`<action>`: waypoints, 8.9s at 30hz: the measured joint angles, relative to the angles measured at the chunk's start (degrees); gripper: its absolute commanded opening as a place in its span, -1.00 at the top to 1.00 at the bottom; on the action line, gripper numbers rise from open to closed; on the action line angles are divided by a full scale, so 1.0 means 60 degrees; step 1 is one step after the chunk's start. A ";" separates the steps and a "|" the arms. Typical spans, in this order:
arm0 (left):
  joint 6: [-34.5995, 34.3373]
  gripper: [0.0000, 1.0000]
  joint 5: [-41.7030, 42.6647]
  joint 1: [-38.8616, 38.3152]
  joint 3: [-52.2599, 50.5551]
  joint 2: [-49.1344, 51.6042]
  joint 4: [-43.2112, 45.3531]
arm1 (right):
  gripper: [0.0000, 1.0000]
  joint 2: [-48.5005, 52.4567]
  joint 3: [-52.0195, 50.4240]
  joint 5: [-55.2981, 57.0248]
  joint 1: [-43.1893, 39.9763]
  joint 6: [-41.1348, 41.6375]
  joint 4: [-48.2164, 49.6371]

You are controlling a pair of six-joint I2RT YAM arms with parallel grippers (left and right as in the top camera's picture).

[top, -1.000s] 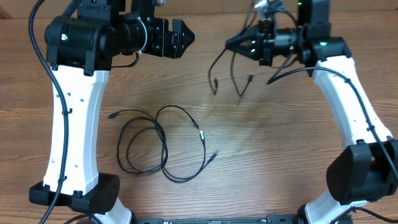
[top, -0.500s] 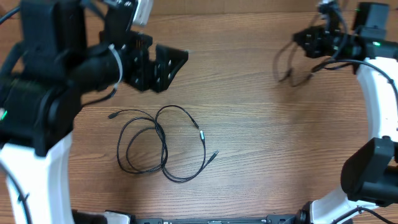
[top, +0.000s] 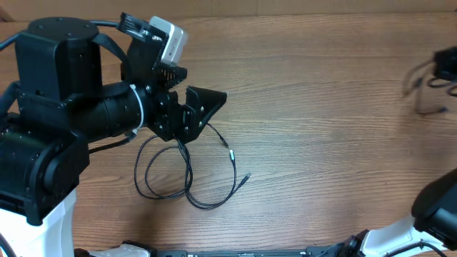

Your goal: Untangle cables

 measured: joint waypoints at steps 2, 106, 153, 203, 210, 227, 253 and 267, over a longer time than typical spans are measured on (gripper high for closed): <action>-0.0011 -0.73 0.0000 -0.0091 -0.0004 0.0000 -0.0018 | 0.92 0.0000 0.0000 0.0277 -0.0506 -0.0102 0.0259; -0.2412 -0.50 -0.6175 -0.0109 -1.1876 -0.3785 0.4940 | -1.00 -0.4557 -0.0007 -0.5563 0.6484 -0.8786 -0.8102; -0.6532 -0.44 -0.5588 -0.2350 -1.4877 -0.0732 0.5370 | -1.00 -0.4557 -0.0007 -0.6127 0.6484 -0.7377 -0.8098; -0.2426 -0.40 -0.7031 -0.1708 -1.4582 -0.0710 0.5413 | -1.00 -0.4557 -0.0007 -0.6127 0.6484 -0.7369 -0.8164; -0.2422 -0.36 -0.6717 -0.1639 -1.5030 -0.0710 0.5989 | -1.00 -0.4557 -0.0007 -0.6124 0.6484 -0.7377 -0.8160; -0.2182 -0.09 -0.5865 -0.1639 -1.5890 -0.0707 0.7042 | -1.00 -0.4557 -0.0007 -0.6131 0.6484 -0.7373 -0.8240; -0.1468 0.92 -0.5362 -0.1639 -1.2699 -0.0605 0.4087 | -1.00 -0.4557 -0.0007 -0.6127 0.6484 -0.7373 -0.7916; -0.0237 0.91 -0.5166 -0.1260 -0.6940 -0.0605 0.2084 | -1.00 -0.4444 -0.0007 -0.6062 0.6484 -0.7155 -0.7974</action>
